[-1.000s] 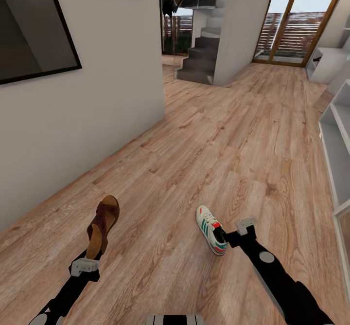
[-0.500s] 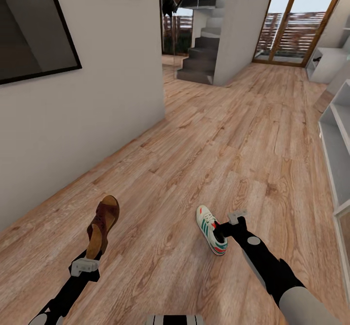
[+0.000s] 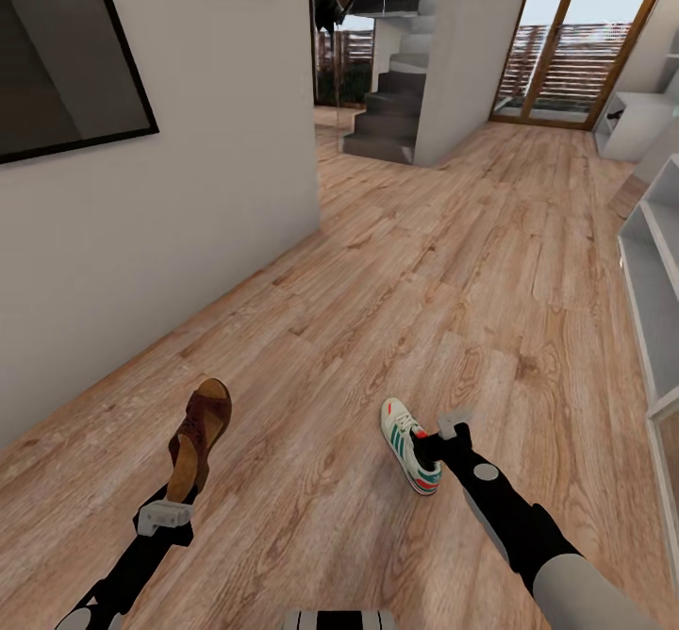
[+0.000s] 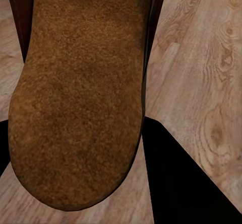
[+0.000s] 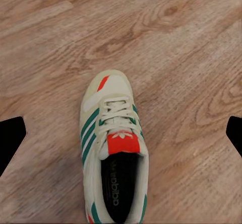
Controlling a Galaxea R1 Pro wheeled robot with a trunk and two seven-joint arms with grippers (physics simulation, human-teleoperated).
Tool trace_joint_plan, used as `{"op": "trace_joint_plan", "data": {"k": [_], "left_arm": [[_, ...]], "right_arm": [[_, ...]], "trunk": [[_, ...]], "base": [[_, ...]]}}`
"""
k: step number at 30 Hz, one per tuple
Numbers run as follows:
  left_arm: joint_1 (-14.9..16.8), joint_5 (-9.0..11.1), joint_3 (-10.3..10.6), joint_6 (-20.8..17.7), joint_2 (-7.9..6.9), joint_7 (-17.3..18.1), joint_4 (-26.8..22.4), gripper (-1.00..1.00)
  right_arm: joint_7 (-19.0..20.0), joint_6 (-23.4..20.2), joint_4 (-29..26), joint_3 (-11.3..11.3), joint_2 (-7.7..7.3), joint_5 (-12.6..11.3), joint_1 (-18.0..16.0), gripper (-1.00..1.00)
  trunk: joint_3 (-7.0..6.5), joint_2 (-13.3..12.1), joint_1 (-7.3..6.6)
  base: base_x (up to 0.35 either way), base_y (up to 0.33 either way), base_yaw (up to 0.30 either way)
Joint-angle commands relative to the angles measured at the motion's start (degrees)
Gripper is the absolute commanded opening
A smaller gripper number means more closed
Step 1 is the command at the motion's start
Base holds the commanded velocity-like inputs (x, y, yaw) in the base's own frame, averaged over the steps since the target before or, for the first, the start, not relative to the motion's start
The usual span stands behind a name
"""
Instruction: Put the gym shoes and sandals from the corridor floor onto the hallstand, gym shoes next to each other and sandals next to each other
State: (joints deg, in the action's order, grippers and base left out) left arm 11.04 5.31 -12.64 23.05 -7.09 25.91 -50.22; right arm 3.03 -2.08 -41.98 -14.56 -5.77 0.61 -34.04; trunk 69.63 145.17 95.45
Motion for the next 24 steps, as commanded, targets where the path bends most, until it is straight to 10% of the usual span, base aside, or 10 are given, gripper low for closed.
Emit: {"op": "trace_joint_plan", "data": {"k": [1, 24], "left_arm": [[0.0, 0.4, -0.1, 0.0, 0.01, 0.5, 0.0, -1.0], [0.0, 0.4, -0.1, 0.0, -0.11, 0.5, 0.0, -1.0]], "right_arm": [[0.0, -0.2, -0.1, -0.1, -0.04, 0.1, 0.0, 1.0], [-0.3, 4.1, 3.5, -1.7, 1.11, 0.2, 0.1, 1.0]], "trunk": [[0.04, 0.0, -0.01], [0.04, 0.0, -0.01]], "base": [[0.0, 0.0, 0.0], [0.0, 0.0, 0.0]]}}
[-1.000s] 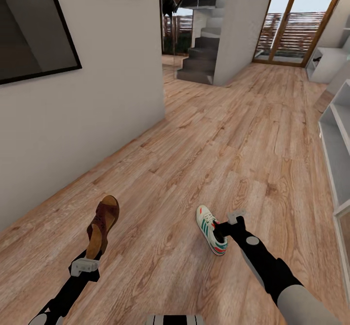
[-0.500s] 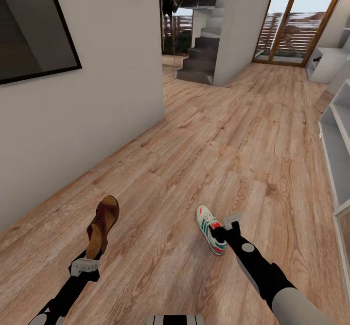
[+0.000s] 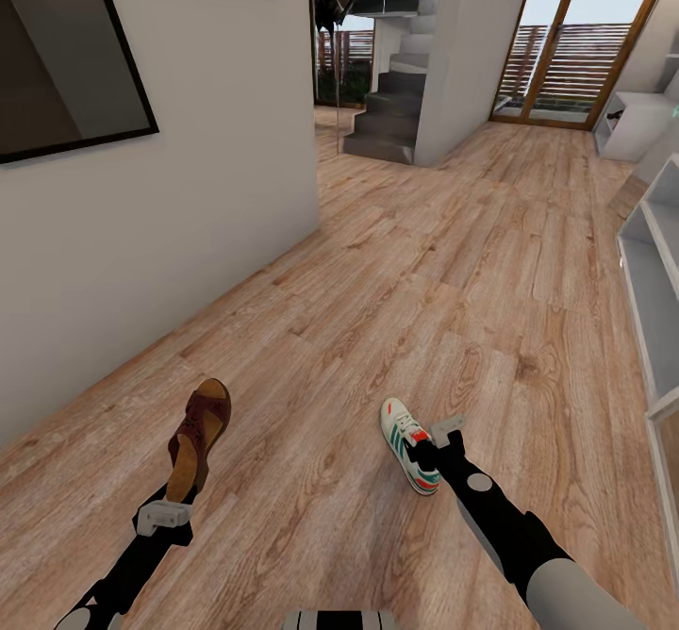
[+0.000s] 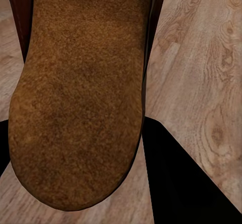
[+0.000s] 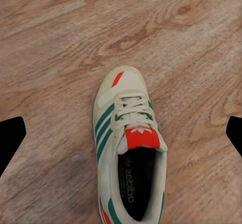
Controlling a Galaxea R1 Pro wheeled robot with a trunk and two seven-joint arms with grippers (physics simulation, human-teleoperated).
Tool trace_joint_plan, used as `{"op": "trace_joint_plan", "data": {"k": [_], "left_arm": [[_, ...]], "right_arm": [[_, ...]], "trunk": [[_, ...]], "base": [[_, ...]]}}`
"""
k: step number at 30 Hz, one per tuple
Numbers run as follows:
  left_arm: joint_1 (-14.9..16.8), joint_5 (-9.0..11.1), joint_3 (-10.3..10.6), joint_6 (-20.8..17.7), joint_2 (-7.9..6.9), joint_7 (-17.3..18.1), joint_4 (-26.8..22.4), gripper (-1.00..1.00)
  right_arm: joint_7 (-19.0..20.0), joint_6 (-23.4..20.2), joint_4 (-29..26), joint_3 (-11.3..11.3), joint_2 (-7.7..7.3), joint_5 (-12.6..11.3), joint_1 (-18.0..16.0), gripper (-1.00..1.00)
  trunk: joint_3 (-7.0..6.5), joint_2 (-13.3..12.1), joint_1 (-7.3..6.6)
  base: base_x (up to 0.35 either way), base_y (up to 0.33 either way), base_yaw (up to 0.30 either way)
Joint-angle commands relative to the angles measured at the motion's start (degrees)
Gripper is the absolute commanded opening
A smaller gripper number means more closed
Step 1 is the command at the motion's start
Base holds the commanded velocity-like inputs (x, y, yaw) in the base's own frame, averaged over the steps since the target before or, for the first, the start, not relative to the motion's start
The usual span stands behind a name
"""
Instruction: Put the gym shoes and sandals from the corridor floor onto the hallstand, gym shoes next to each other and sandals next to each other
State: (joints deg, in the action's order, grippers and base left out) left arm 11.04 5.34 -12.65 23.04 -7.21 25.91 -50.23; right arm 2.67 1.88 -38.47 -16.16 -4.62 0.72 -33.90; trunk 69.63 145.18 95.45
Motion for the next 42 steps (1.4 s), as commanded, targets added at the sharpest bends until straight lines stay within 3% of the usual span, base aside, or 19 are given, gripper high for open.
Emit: {"op": "trace_joint_plan", "data": {"k": [1, 11, 23, 41, 42], "left_arm": [[0.0, 0.4, -0.1, 0.0, 0.01, 0.5, 0.0, -1.0], [0.0, 0.3, -0.1, 0.0, 0.07, 0.5, 0.0, -1.0], [0.0, 0.3, -0.1, 0.0, 0.09, 0.5, 0.0, -1.0], [0.0, 0.5, -0.2, 0.0, 0.0, 0.5, 0.0, -1.0], [0.0, 0.5, -0.2, 0.0, 0.0, 0.6, 0.0, -1.0]], "right_arm": [[0.0, 0.2, 0.0, -0.1, -0.04, 0.1, 0.0, 1.0], [-0.1, 0.9, 0.2, 0.2, -0.07, 0.0, 0.1, 1.0], [0.0, 5.5, 0.8, 0.6, -0.13, -0.4, 0.1, 1.0], [-0.1, 7.1, 0.8, 0.8, -0.02, -0.3, -0.2, 1.0], [0.1, 11.6, 2.0, 0.9, -0.25, -0.5, -0.1, 1.0]], "trunk": [[0.04, 0.0, -0.01], [0.04, 0.0, -0.01], [0.04, 0.0, -0.01], [0.04, 0.0, -0.01], [0.04, 0.0, -0.01]], "base": [[0.0, 0.0, 0.0], [0.0, 0.0, 0.0], [0.0, 0.0, 0.0], [0.0, 0.0, 0.0], [0.0, 0.0, 0.0]]}}
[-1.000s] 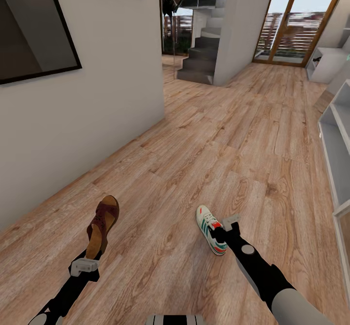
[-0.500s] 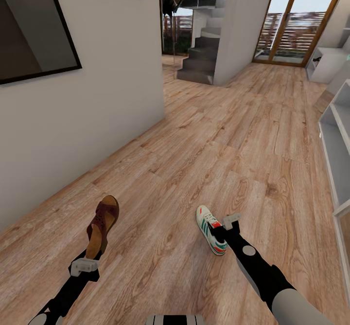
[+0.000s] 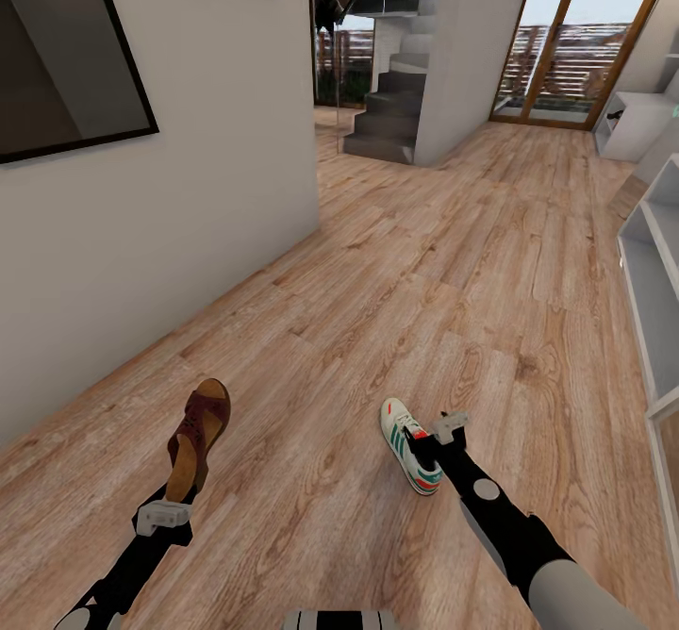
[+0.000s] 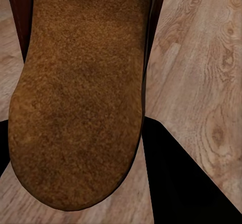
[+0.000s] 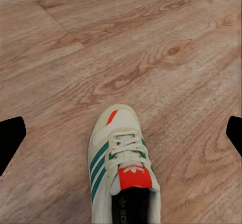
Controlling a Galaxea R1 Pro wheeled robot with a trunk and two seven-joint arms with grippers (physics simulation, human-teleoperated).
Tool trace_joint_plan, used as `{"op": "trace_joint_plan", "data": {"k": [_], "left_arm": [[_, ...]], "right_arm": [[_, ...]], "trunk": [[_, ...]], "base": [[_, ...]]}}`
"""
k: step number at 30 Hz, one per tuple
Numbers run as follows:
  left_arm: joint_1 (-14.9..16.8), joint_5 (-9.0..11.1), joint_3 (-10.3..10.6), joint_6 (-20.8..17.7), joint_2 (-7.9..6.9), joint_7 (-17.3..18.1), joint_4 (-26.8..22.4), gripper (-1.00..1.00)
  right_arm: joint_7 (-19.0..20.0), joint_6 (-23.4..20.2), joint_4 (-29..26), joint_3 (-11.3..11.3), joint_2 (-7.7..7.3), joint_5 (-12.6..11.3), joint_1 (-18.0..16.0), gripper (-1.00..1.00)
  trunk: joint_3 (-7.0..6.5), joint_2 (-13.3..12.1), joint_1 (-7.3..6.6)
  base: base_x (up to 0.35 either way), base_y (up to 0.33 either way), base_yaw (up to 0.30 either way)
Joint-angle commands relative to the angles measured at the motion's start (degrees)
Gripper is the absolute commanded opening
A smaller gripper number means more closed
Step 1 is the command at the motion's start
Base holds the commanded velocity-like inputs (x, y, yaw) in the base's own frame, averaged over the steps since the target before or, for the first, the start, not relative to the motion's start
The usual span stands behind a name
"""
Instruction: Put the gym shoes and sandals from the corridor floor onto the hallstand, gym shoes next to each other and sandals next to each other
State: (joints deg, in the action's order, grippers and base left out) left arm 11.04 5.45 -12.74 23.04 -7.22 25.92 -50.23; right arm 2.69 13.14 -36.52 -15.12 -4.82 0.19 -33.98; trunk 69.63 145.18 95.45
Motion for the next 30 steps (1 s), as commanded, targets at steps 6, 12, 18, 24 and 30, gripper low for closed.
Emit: {"op": "trace_joint_plan", "data": {"k": [6, 12, 18, 24, 30], "left_arm": [[0.0, 0.3, -0.1, 0.0, 0.06, 0.5, 0.0, -1.0], [0.0, 0.3, -0.1, 0.0, 0.09, 0.5, 0.0, -1.0], [0.0, 0.3, -0.1, 0.0, 0.09, 0.5, 0.0, -1.0], [0.0, 0.3, -0.1, 0.0, 0.1, 0.5, 0.0, -1.0], [0.0, 0.3, -0.1, 0.0, 0.08, 0.5, 0.0, -1.0]], "right_arm": [[0.2, 3.7, 4.1, 0.0, -0.23, -0.2, -0.2, 1.0], [0.3, 8.8, 7.8, 0.5, -0.3, -0.4, -0.4, 1.0], [0.4, 11.8, 10.2, 3.3, -0.35, -0.6, -0.4, 1.0], [0.4, 12.4, 10.9, 4.0, -0.34, -0.6, -0.5, 1.0], [0.5, 12.6, 11.2, 4.3, -0.3, -0.6, -0.5, 1.0]], "trunk": [[0.04, 0.0, -0.01], [0.04, 0.0, -0.01], [0.04, 0.0, -0.01], [0.04, 0.0, -0.01], [0.04, 0.0, -0.01]], "base": [[0.0, 0.0, 0.0], [0.0, 0.0, 0.0], [0.0, 0.0, 0.0], [0.0, 0.0, 0.0], [0.0, 0.0, 0.0]]}}
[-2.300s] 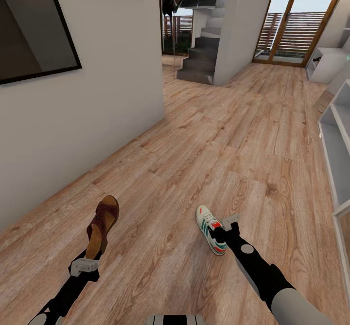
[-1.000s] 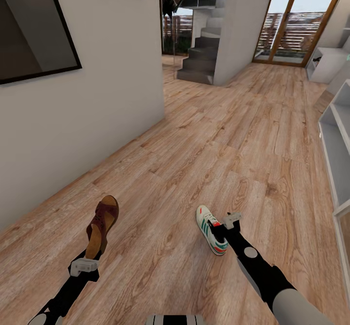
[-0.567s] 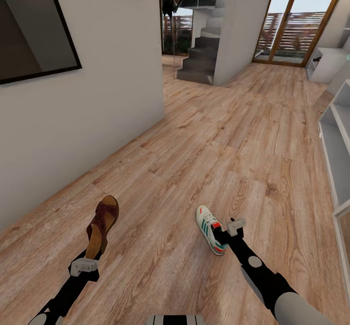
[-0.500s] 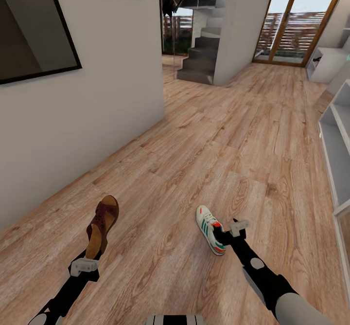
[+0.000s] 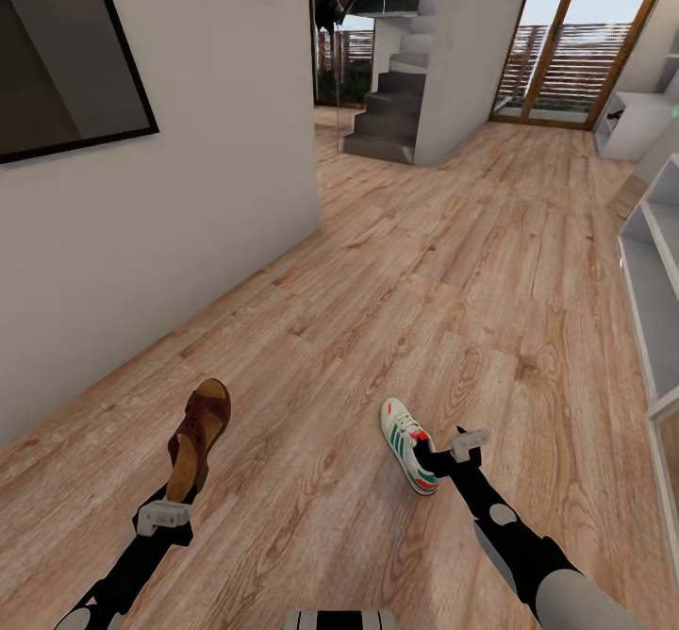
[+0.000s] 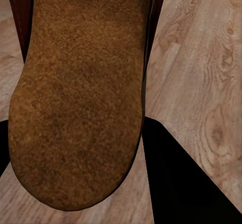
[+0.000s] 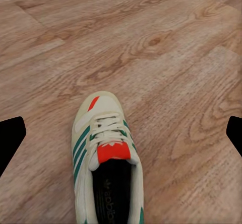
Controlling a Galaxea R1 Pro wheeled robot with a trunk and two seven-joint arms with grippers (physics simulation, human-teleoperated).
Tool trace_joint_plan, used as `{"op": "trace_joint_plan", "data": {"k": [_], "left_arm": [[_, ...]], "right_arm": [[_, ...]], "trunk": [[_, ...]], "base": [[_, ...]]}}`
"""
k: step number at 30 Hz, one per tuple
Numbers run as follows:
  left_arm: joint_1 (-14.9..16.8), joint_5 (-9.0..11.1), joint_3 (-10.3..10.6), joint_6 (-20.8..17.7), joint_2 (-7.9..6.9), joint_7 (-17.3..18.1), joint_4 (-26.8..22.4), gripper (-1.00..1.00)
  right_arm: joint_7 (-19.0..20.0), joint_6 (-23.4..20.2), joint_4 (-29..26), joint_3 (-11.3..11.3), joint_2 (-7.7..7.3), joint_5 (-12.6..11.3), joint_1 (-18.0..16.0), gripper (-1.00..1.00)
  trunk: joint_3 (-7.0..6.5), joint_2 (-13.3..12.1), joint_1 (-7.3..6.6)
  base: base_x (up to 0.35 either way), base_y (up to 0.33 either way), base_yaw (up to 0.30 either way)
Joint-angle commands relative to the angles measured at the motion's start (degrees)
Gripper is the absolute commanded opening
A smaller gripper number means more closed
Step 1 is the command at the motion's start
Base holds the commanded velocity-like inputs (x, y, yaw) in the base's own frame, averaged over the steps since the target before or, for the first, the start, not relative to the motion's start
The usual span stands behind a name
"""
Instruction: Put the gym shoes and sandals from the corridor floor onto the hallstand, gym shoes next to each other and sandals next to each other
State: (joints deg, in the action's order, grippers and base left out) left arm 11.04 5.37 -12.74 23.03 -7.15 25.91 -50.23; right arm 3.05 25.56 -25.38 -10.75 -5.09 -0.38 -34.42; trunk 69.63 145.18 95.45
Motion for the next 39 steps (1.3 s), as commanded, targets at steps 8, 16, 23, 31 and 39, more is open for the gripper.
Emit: {"op": "trace_joint_plan", "data": {"k": [8, 16, 23, 31, 39], "left_arm": [[0.0, 0.4, -0.1, 0.0, -0.02, 0.5, 0.0, -1.0], [0.0, 0.5, -0.1, 0.0, -0.05, 0.6, 0.0, -1.0], [0.0, 0.5, -0.1, 0.0, -0.11, 0.6, 0.0, -1.0], [0.0, 0.5, -0.2, 0.0, -0.14, 0.5, 0.0, -1.0], [0.0, 0.5, -0.1, 0.0, -0.15, 0.5, 0.0, -1.0]], "right_arm": [[0.1, 0.2, 0.2, 0.0, -0.04, -0.1, 0.0, 1.0], [0.1, 0.3, 1.1, 0.0, 0.02, -0.1, 0.0, 1.0], [0.1, 0.3, 1.5, 0.0, 0.03, 0.0, 0.0, 1.0], [0.1, 0.3, 1.8, -0.1, 0.17, 0.1, 0.0, 1.0], [0.1, 0.3, 1.9, -0.1, 0.25, 0.2, 0.1, 1.0]], "trunk": [[0.04, 0.0, -0.01], [0.04, 0.0, -0.01], [0.04, 0.0, -0.01], [0.04, 0.0, -0.01], [0.04, 0.0, -0.01]], "base": [[0.0, 0.0, 0.0], [0.0, 0.0, 0.0], [0.0, 0.0, 0.0], [0.134, 0.0, 0.0], [0.156, 0.0, 0.0]]}}
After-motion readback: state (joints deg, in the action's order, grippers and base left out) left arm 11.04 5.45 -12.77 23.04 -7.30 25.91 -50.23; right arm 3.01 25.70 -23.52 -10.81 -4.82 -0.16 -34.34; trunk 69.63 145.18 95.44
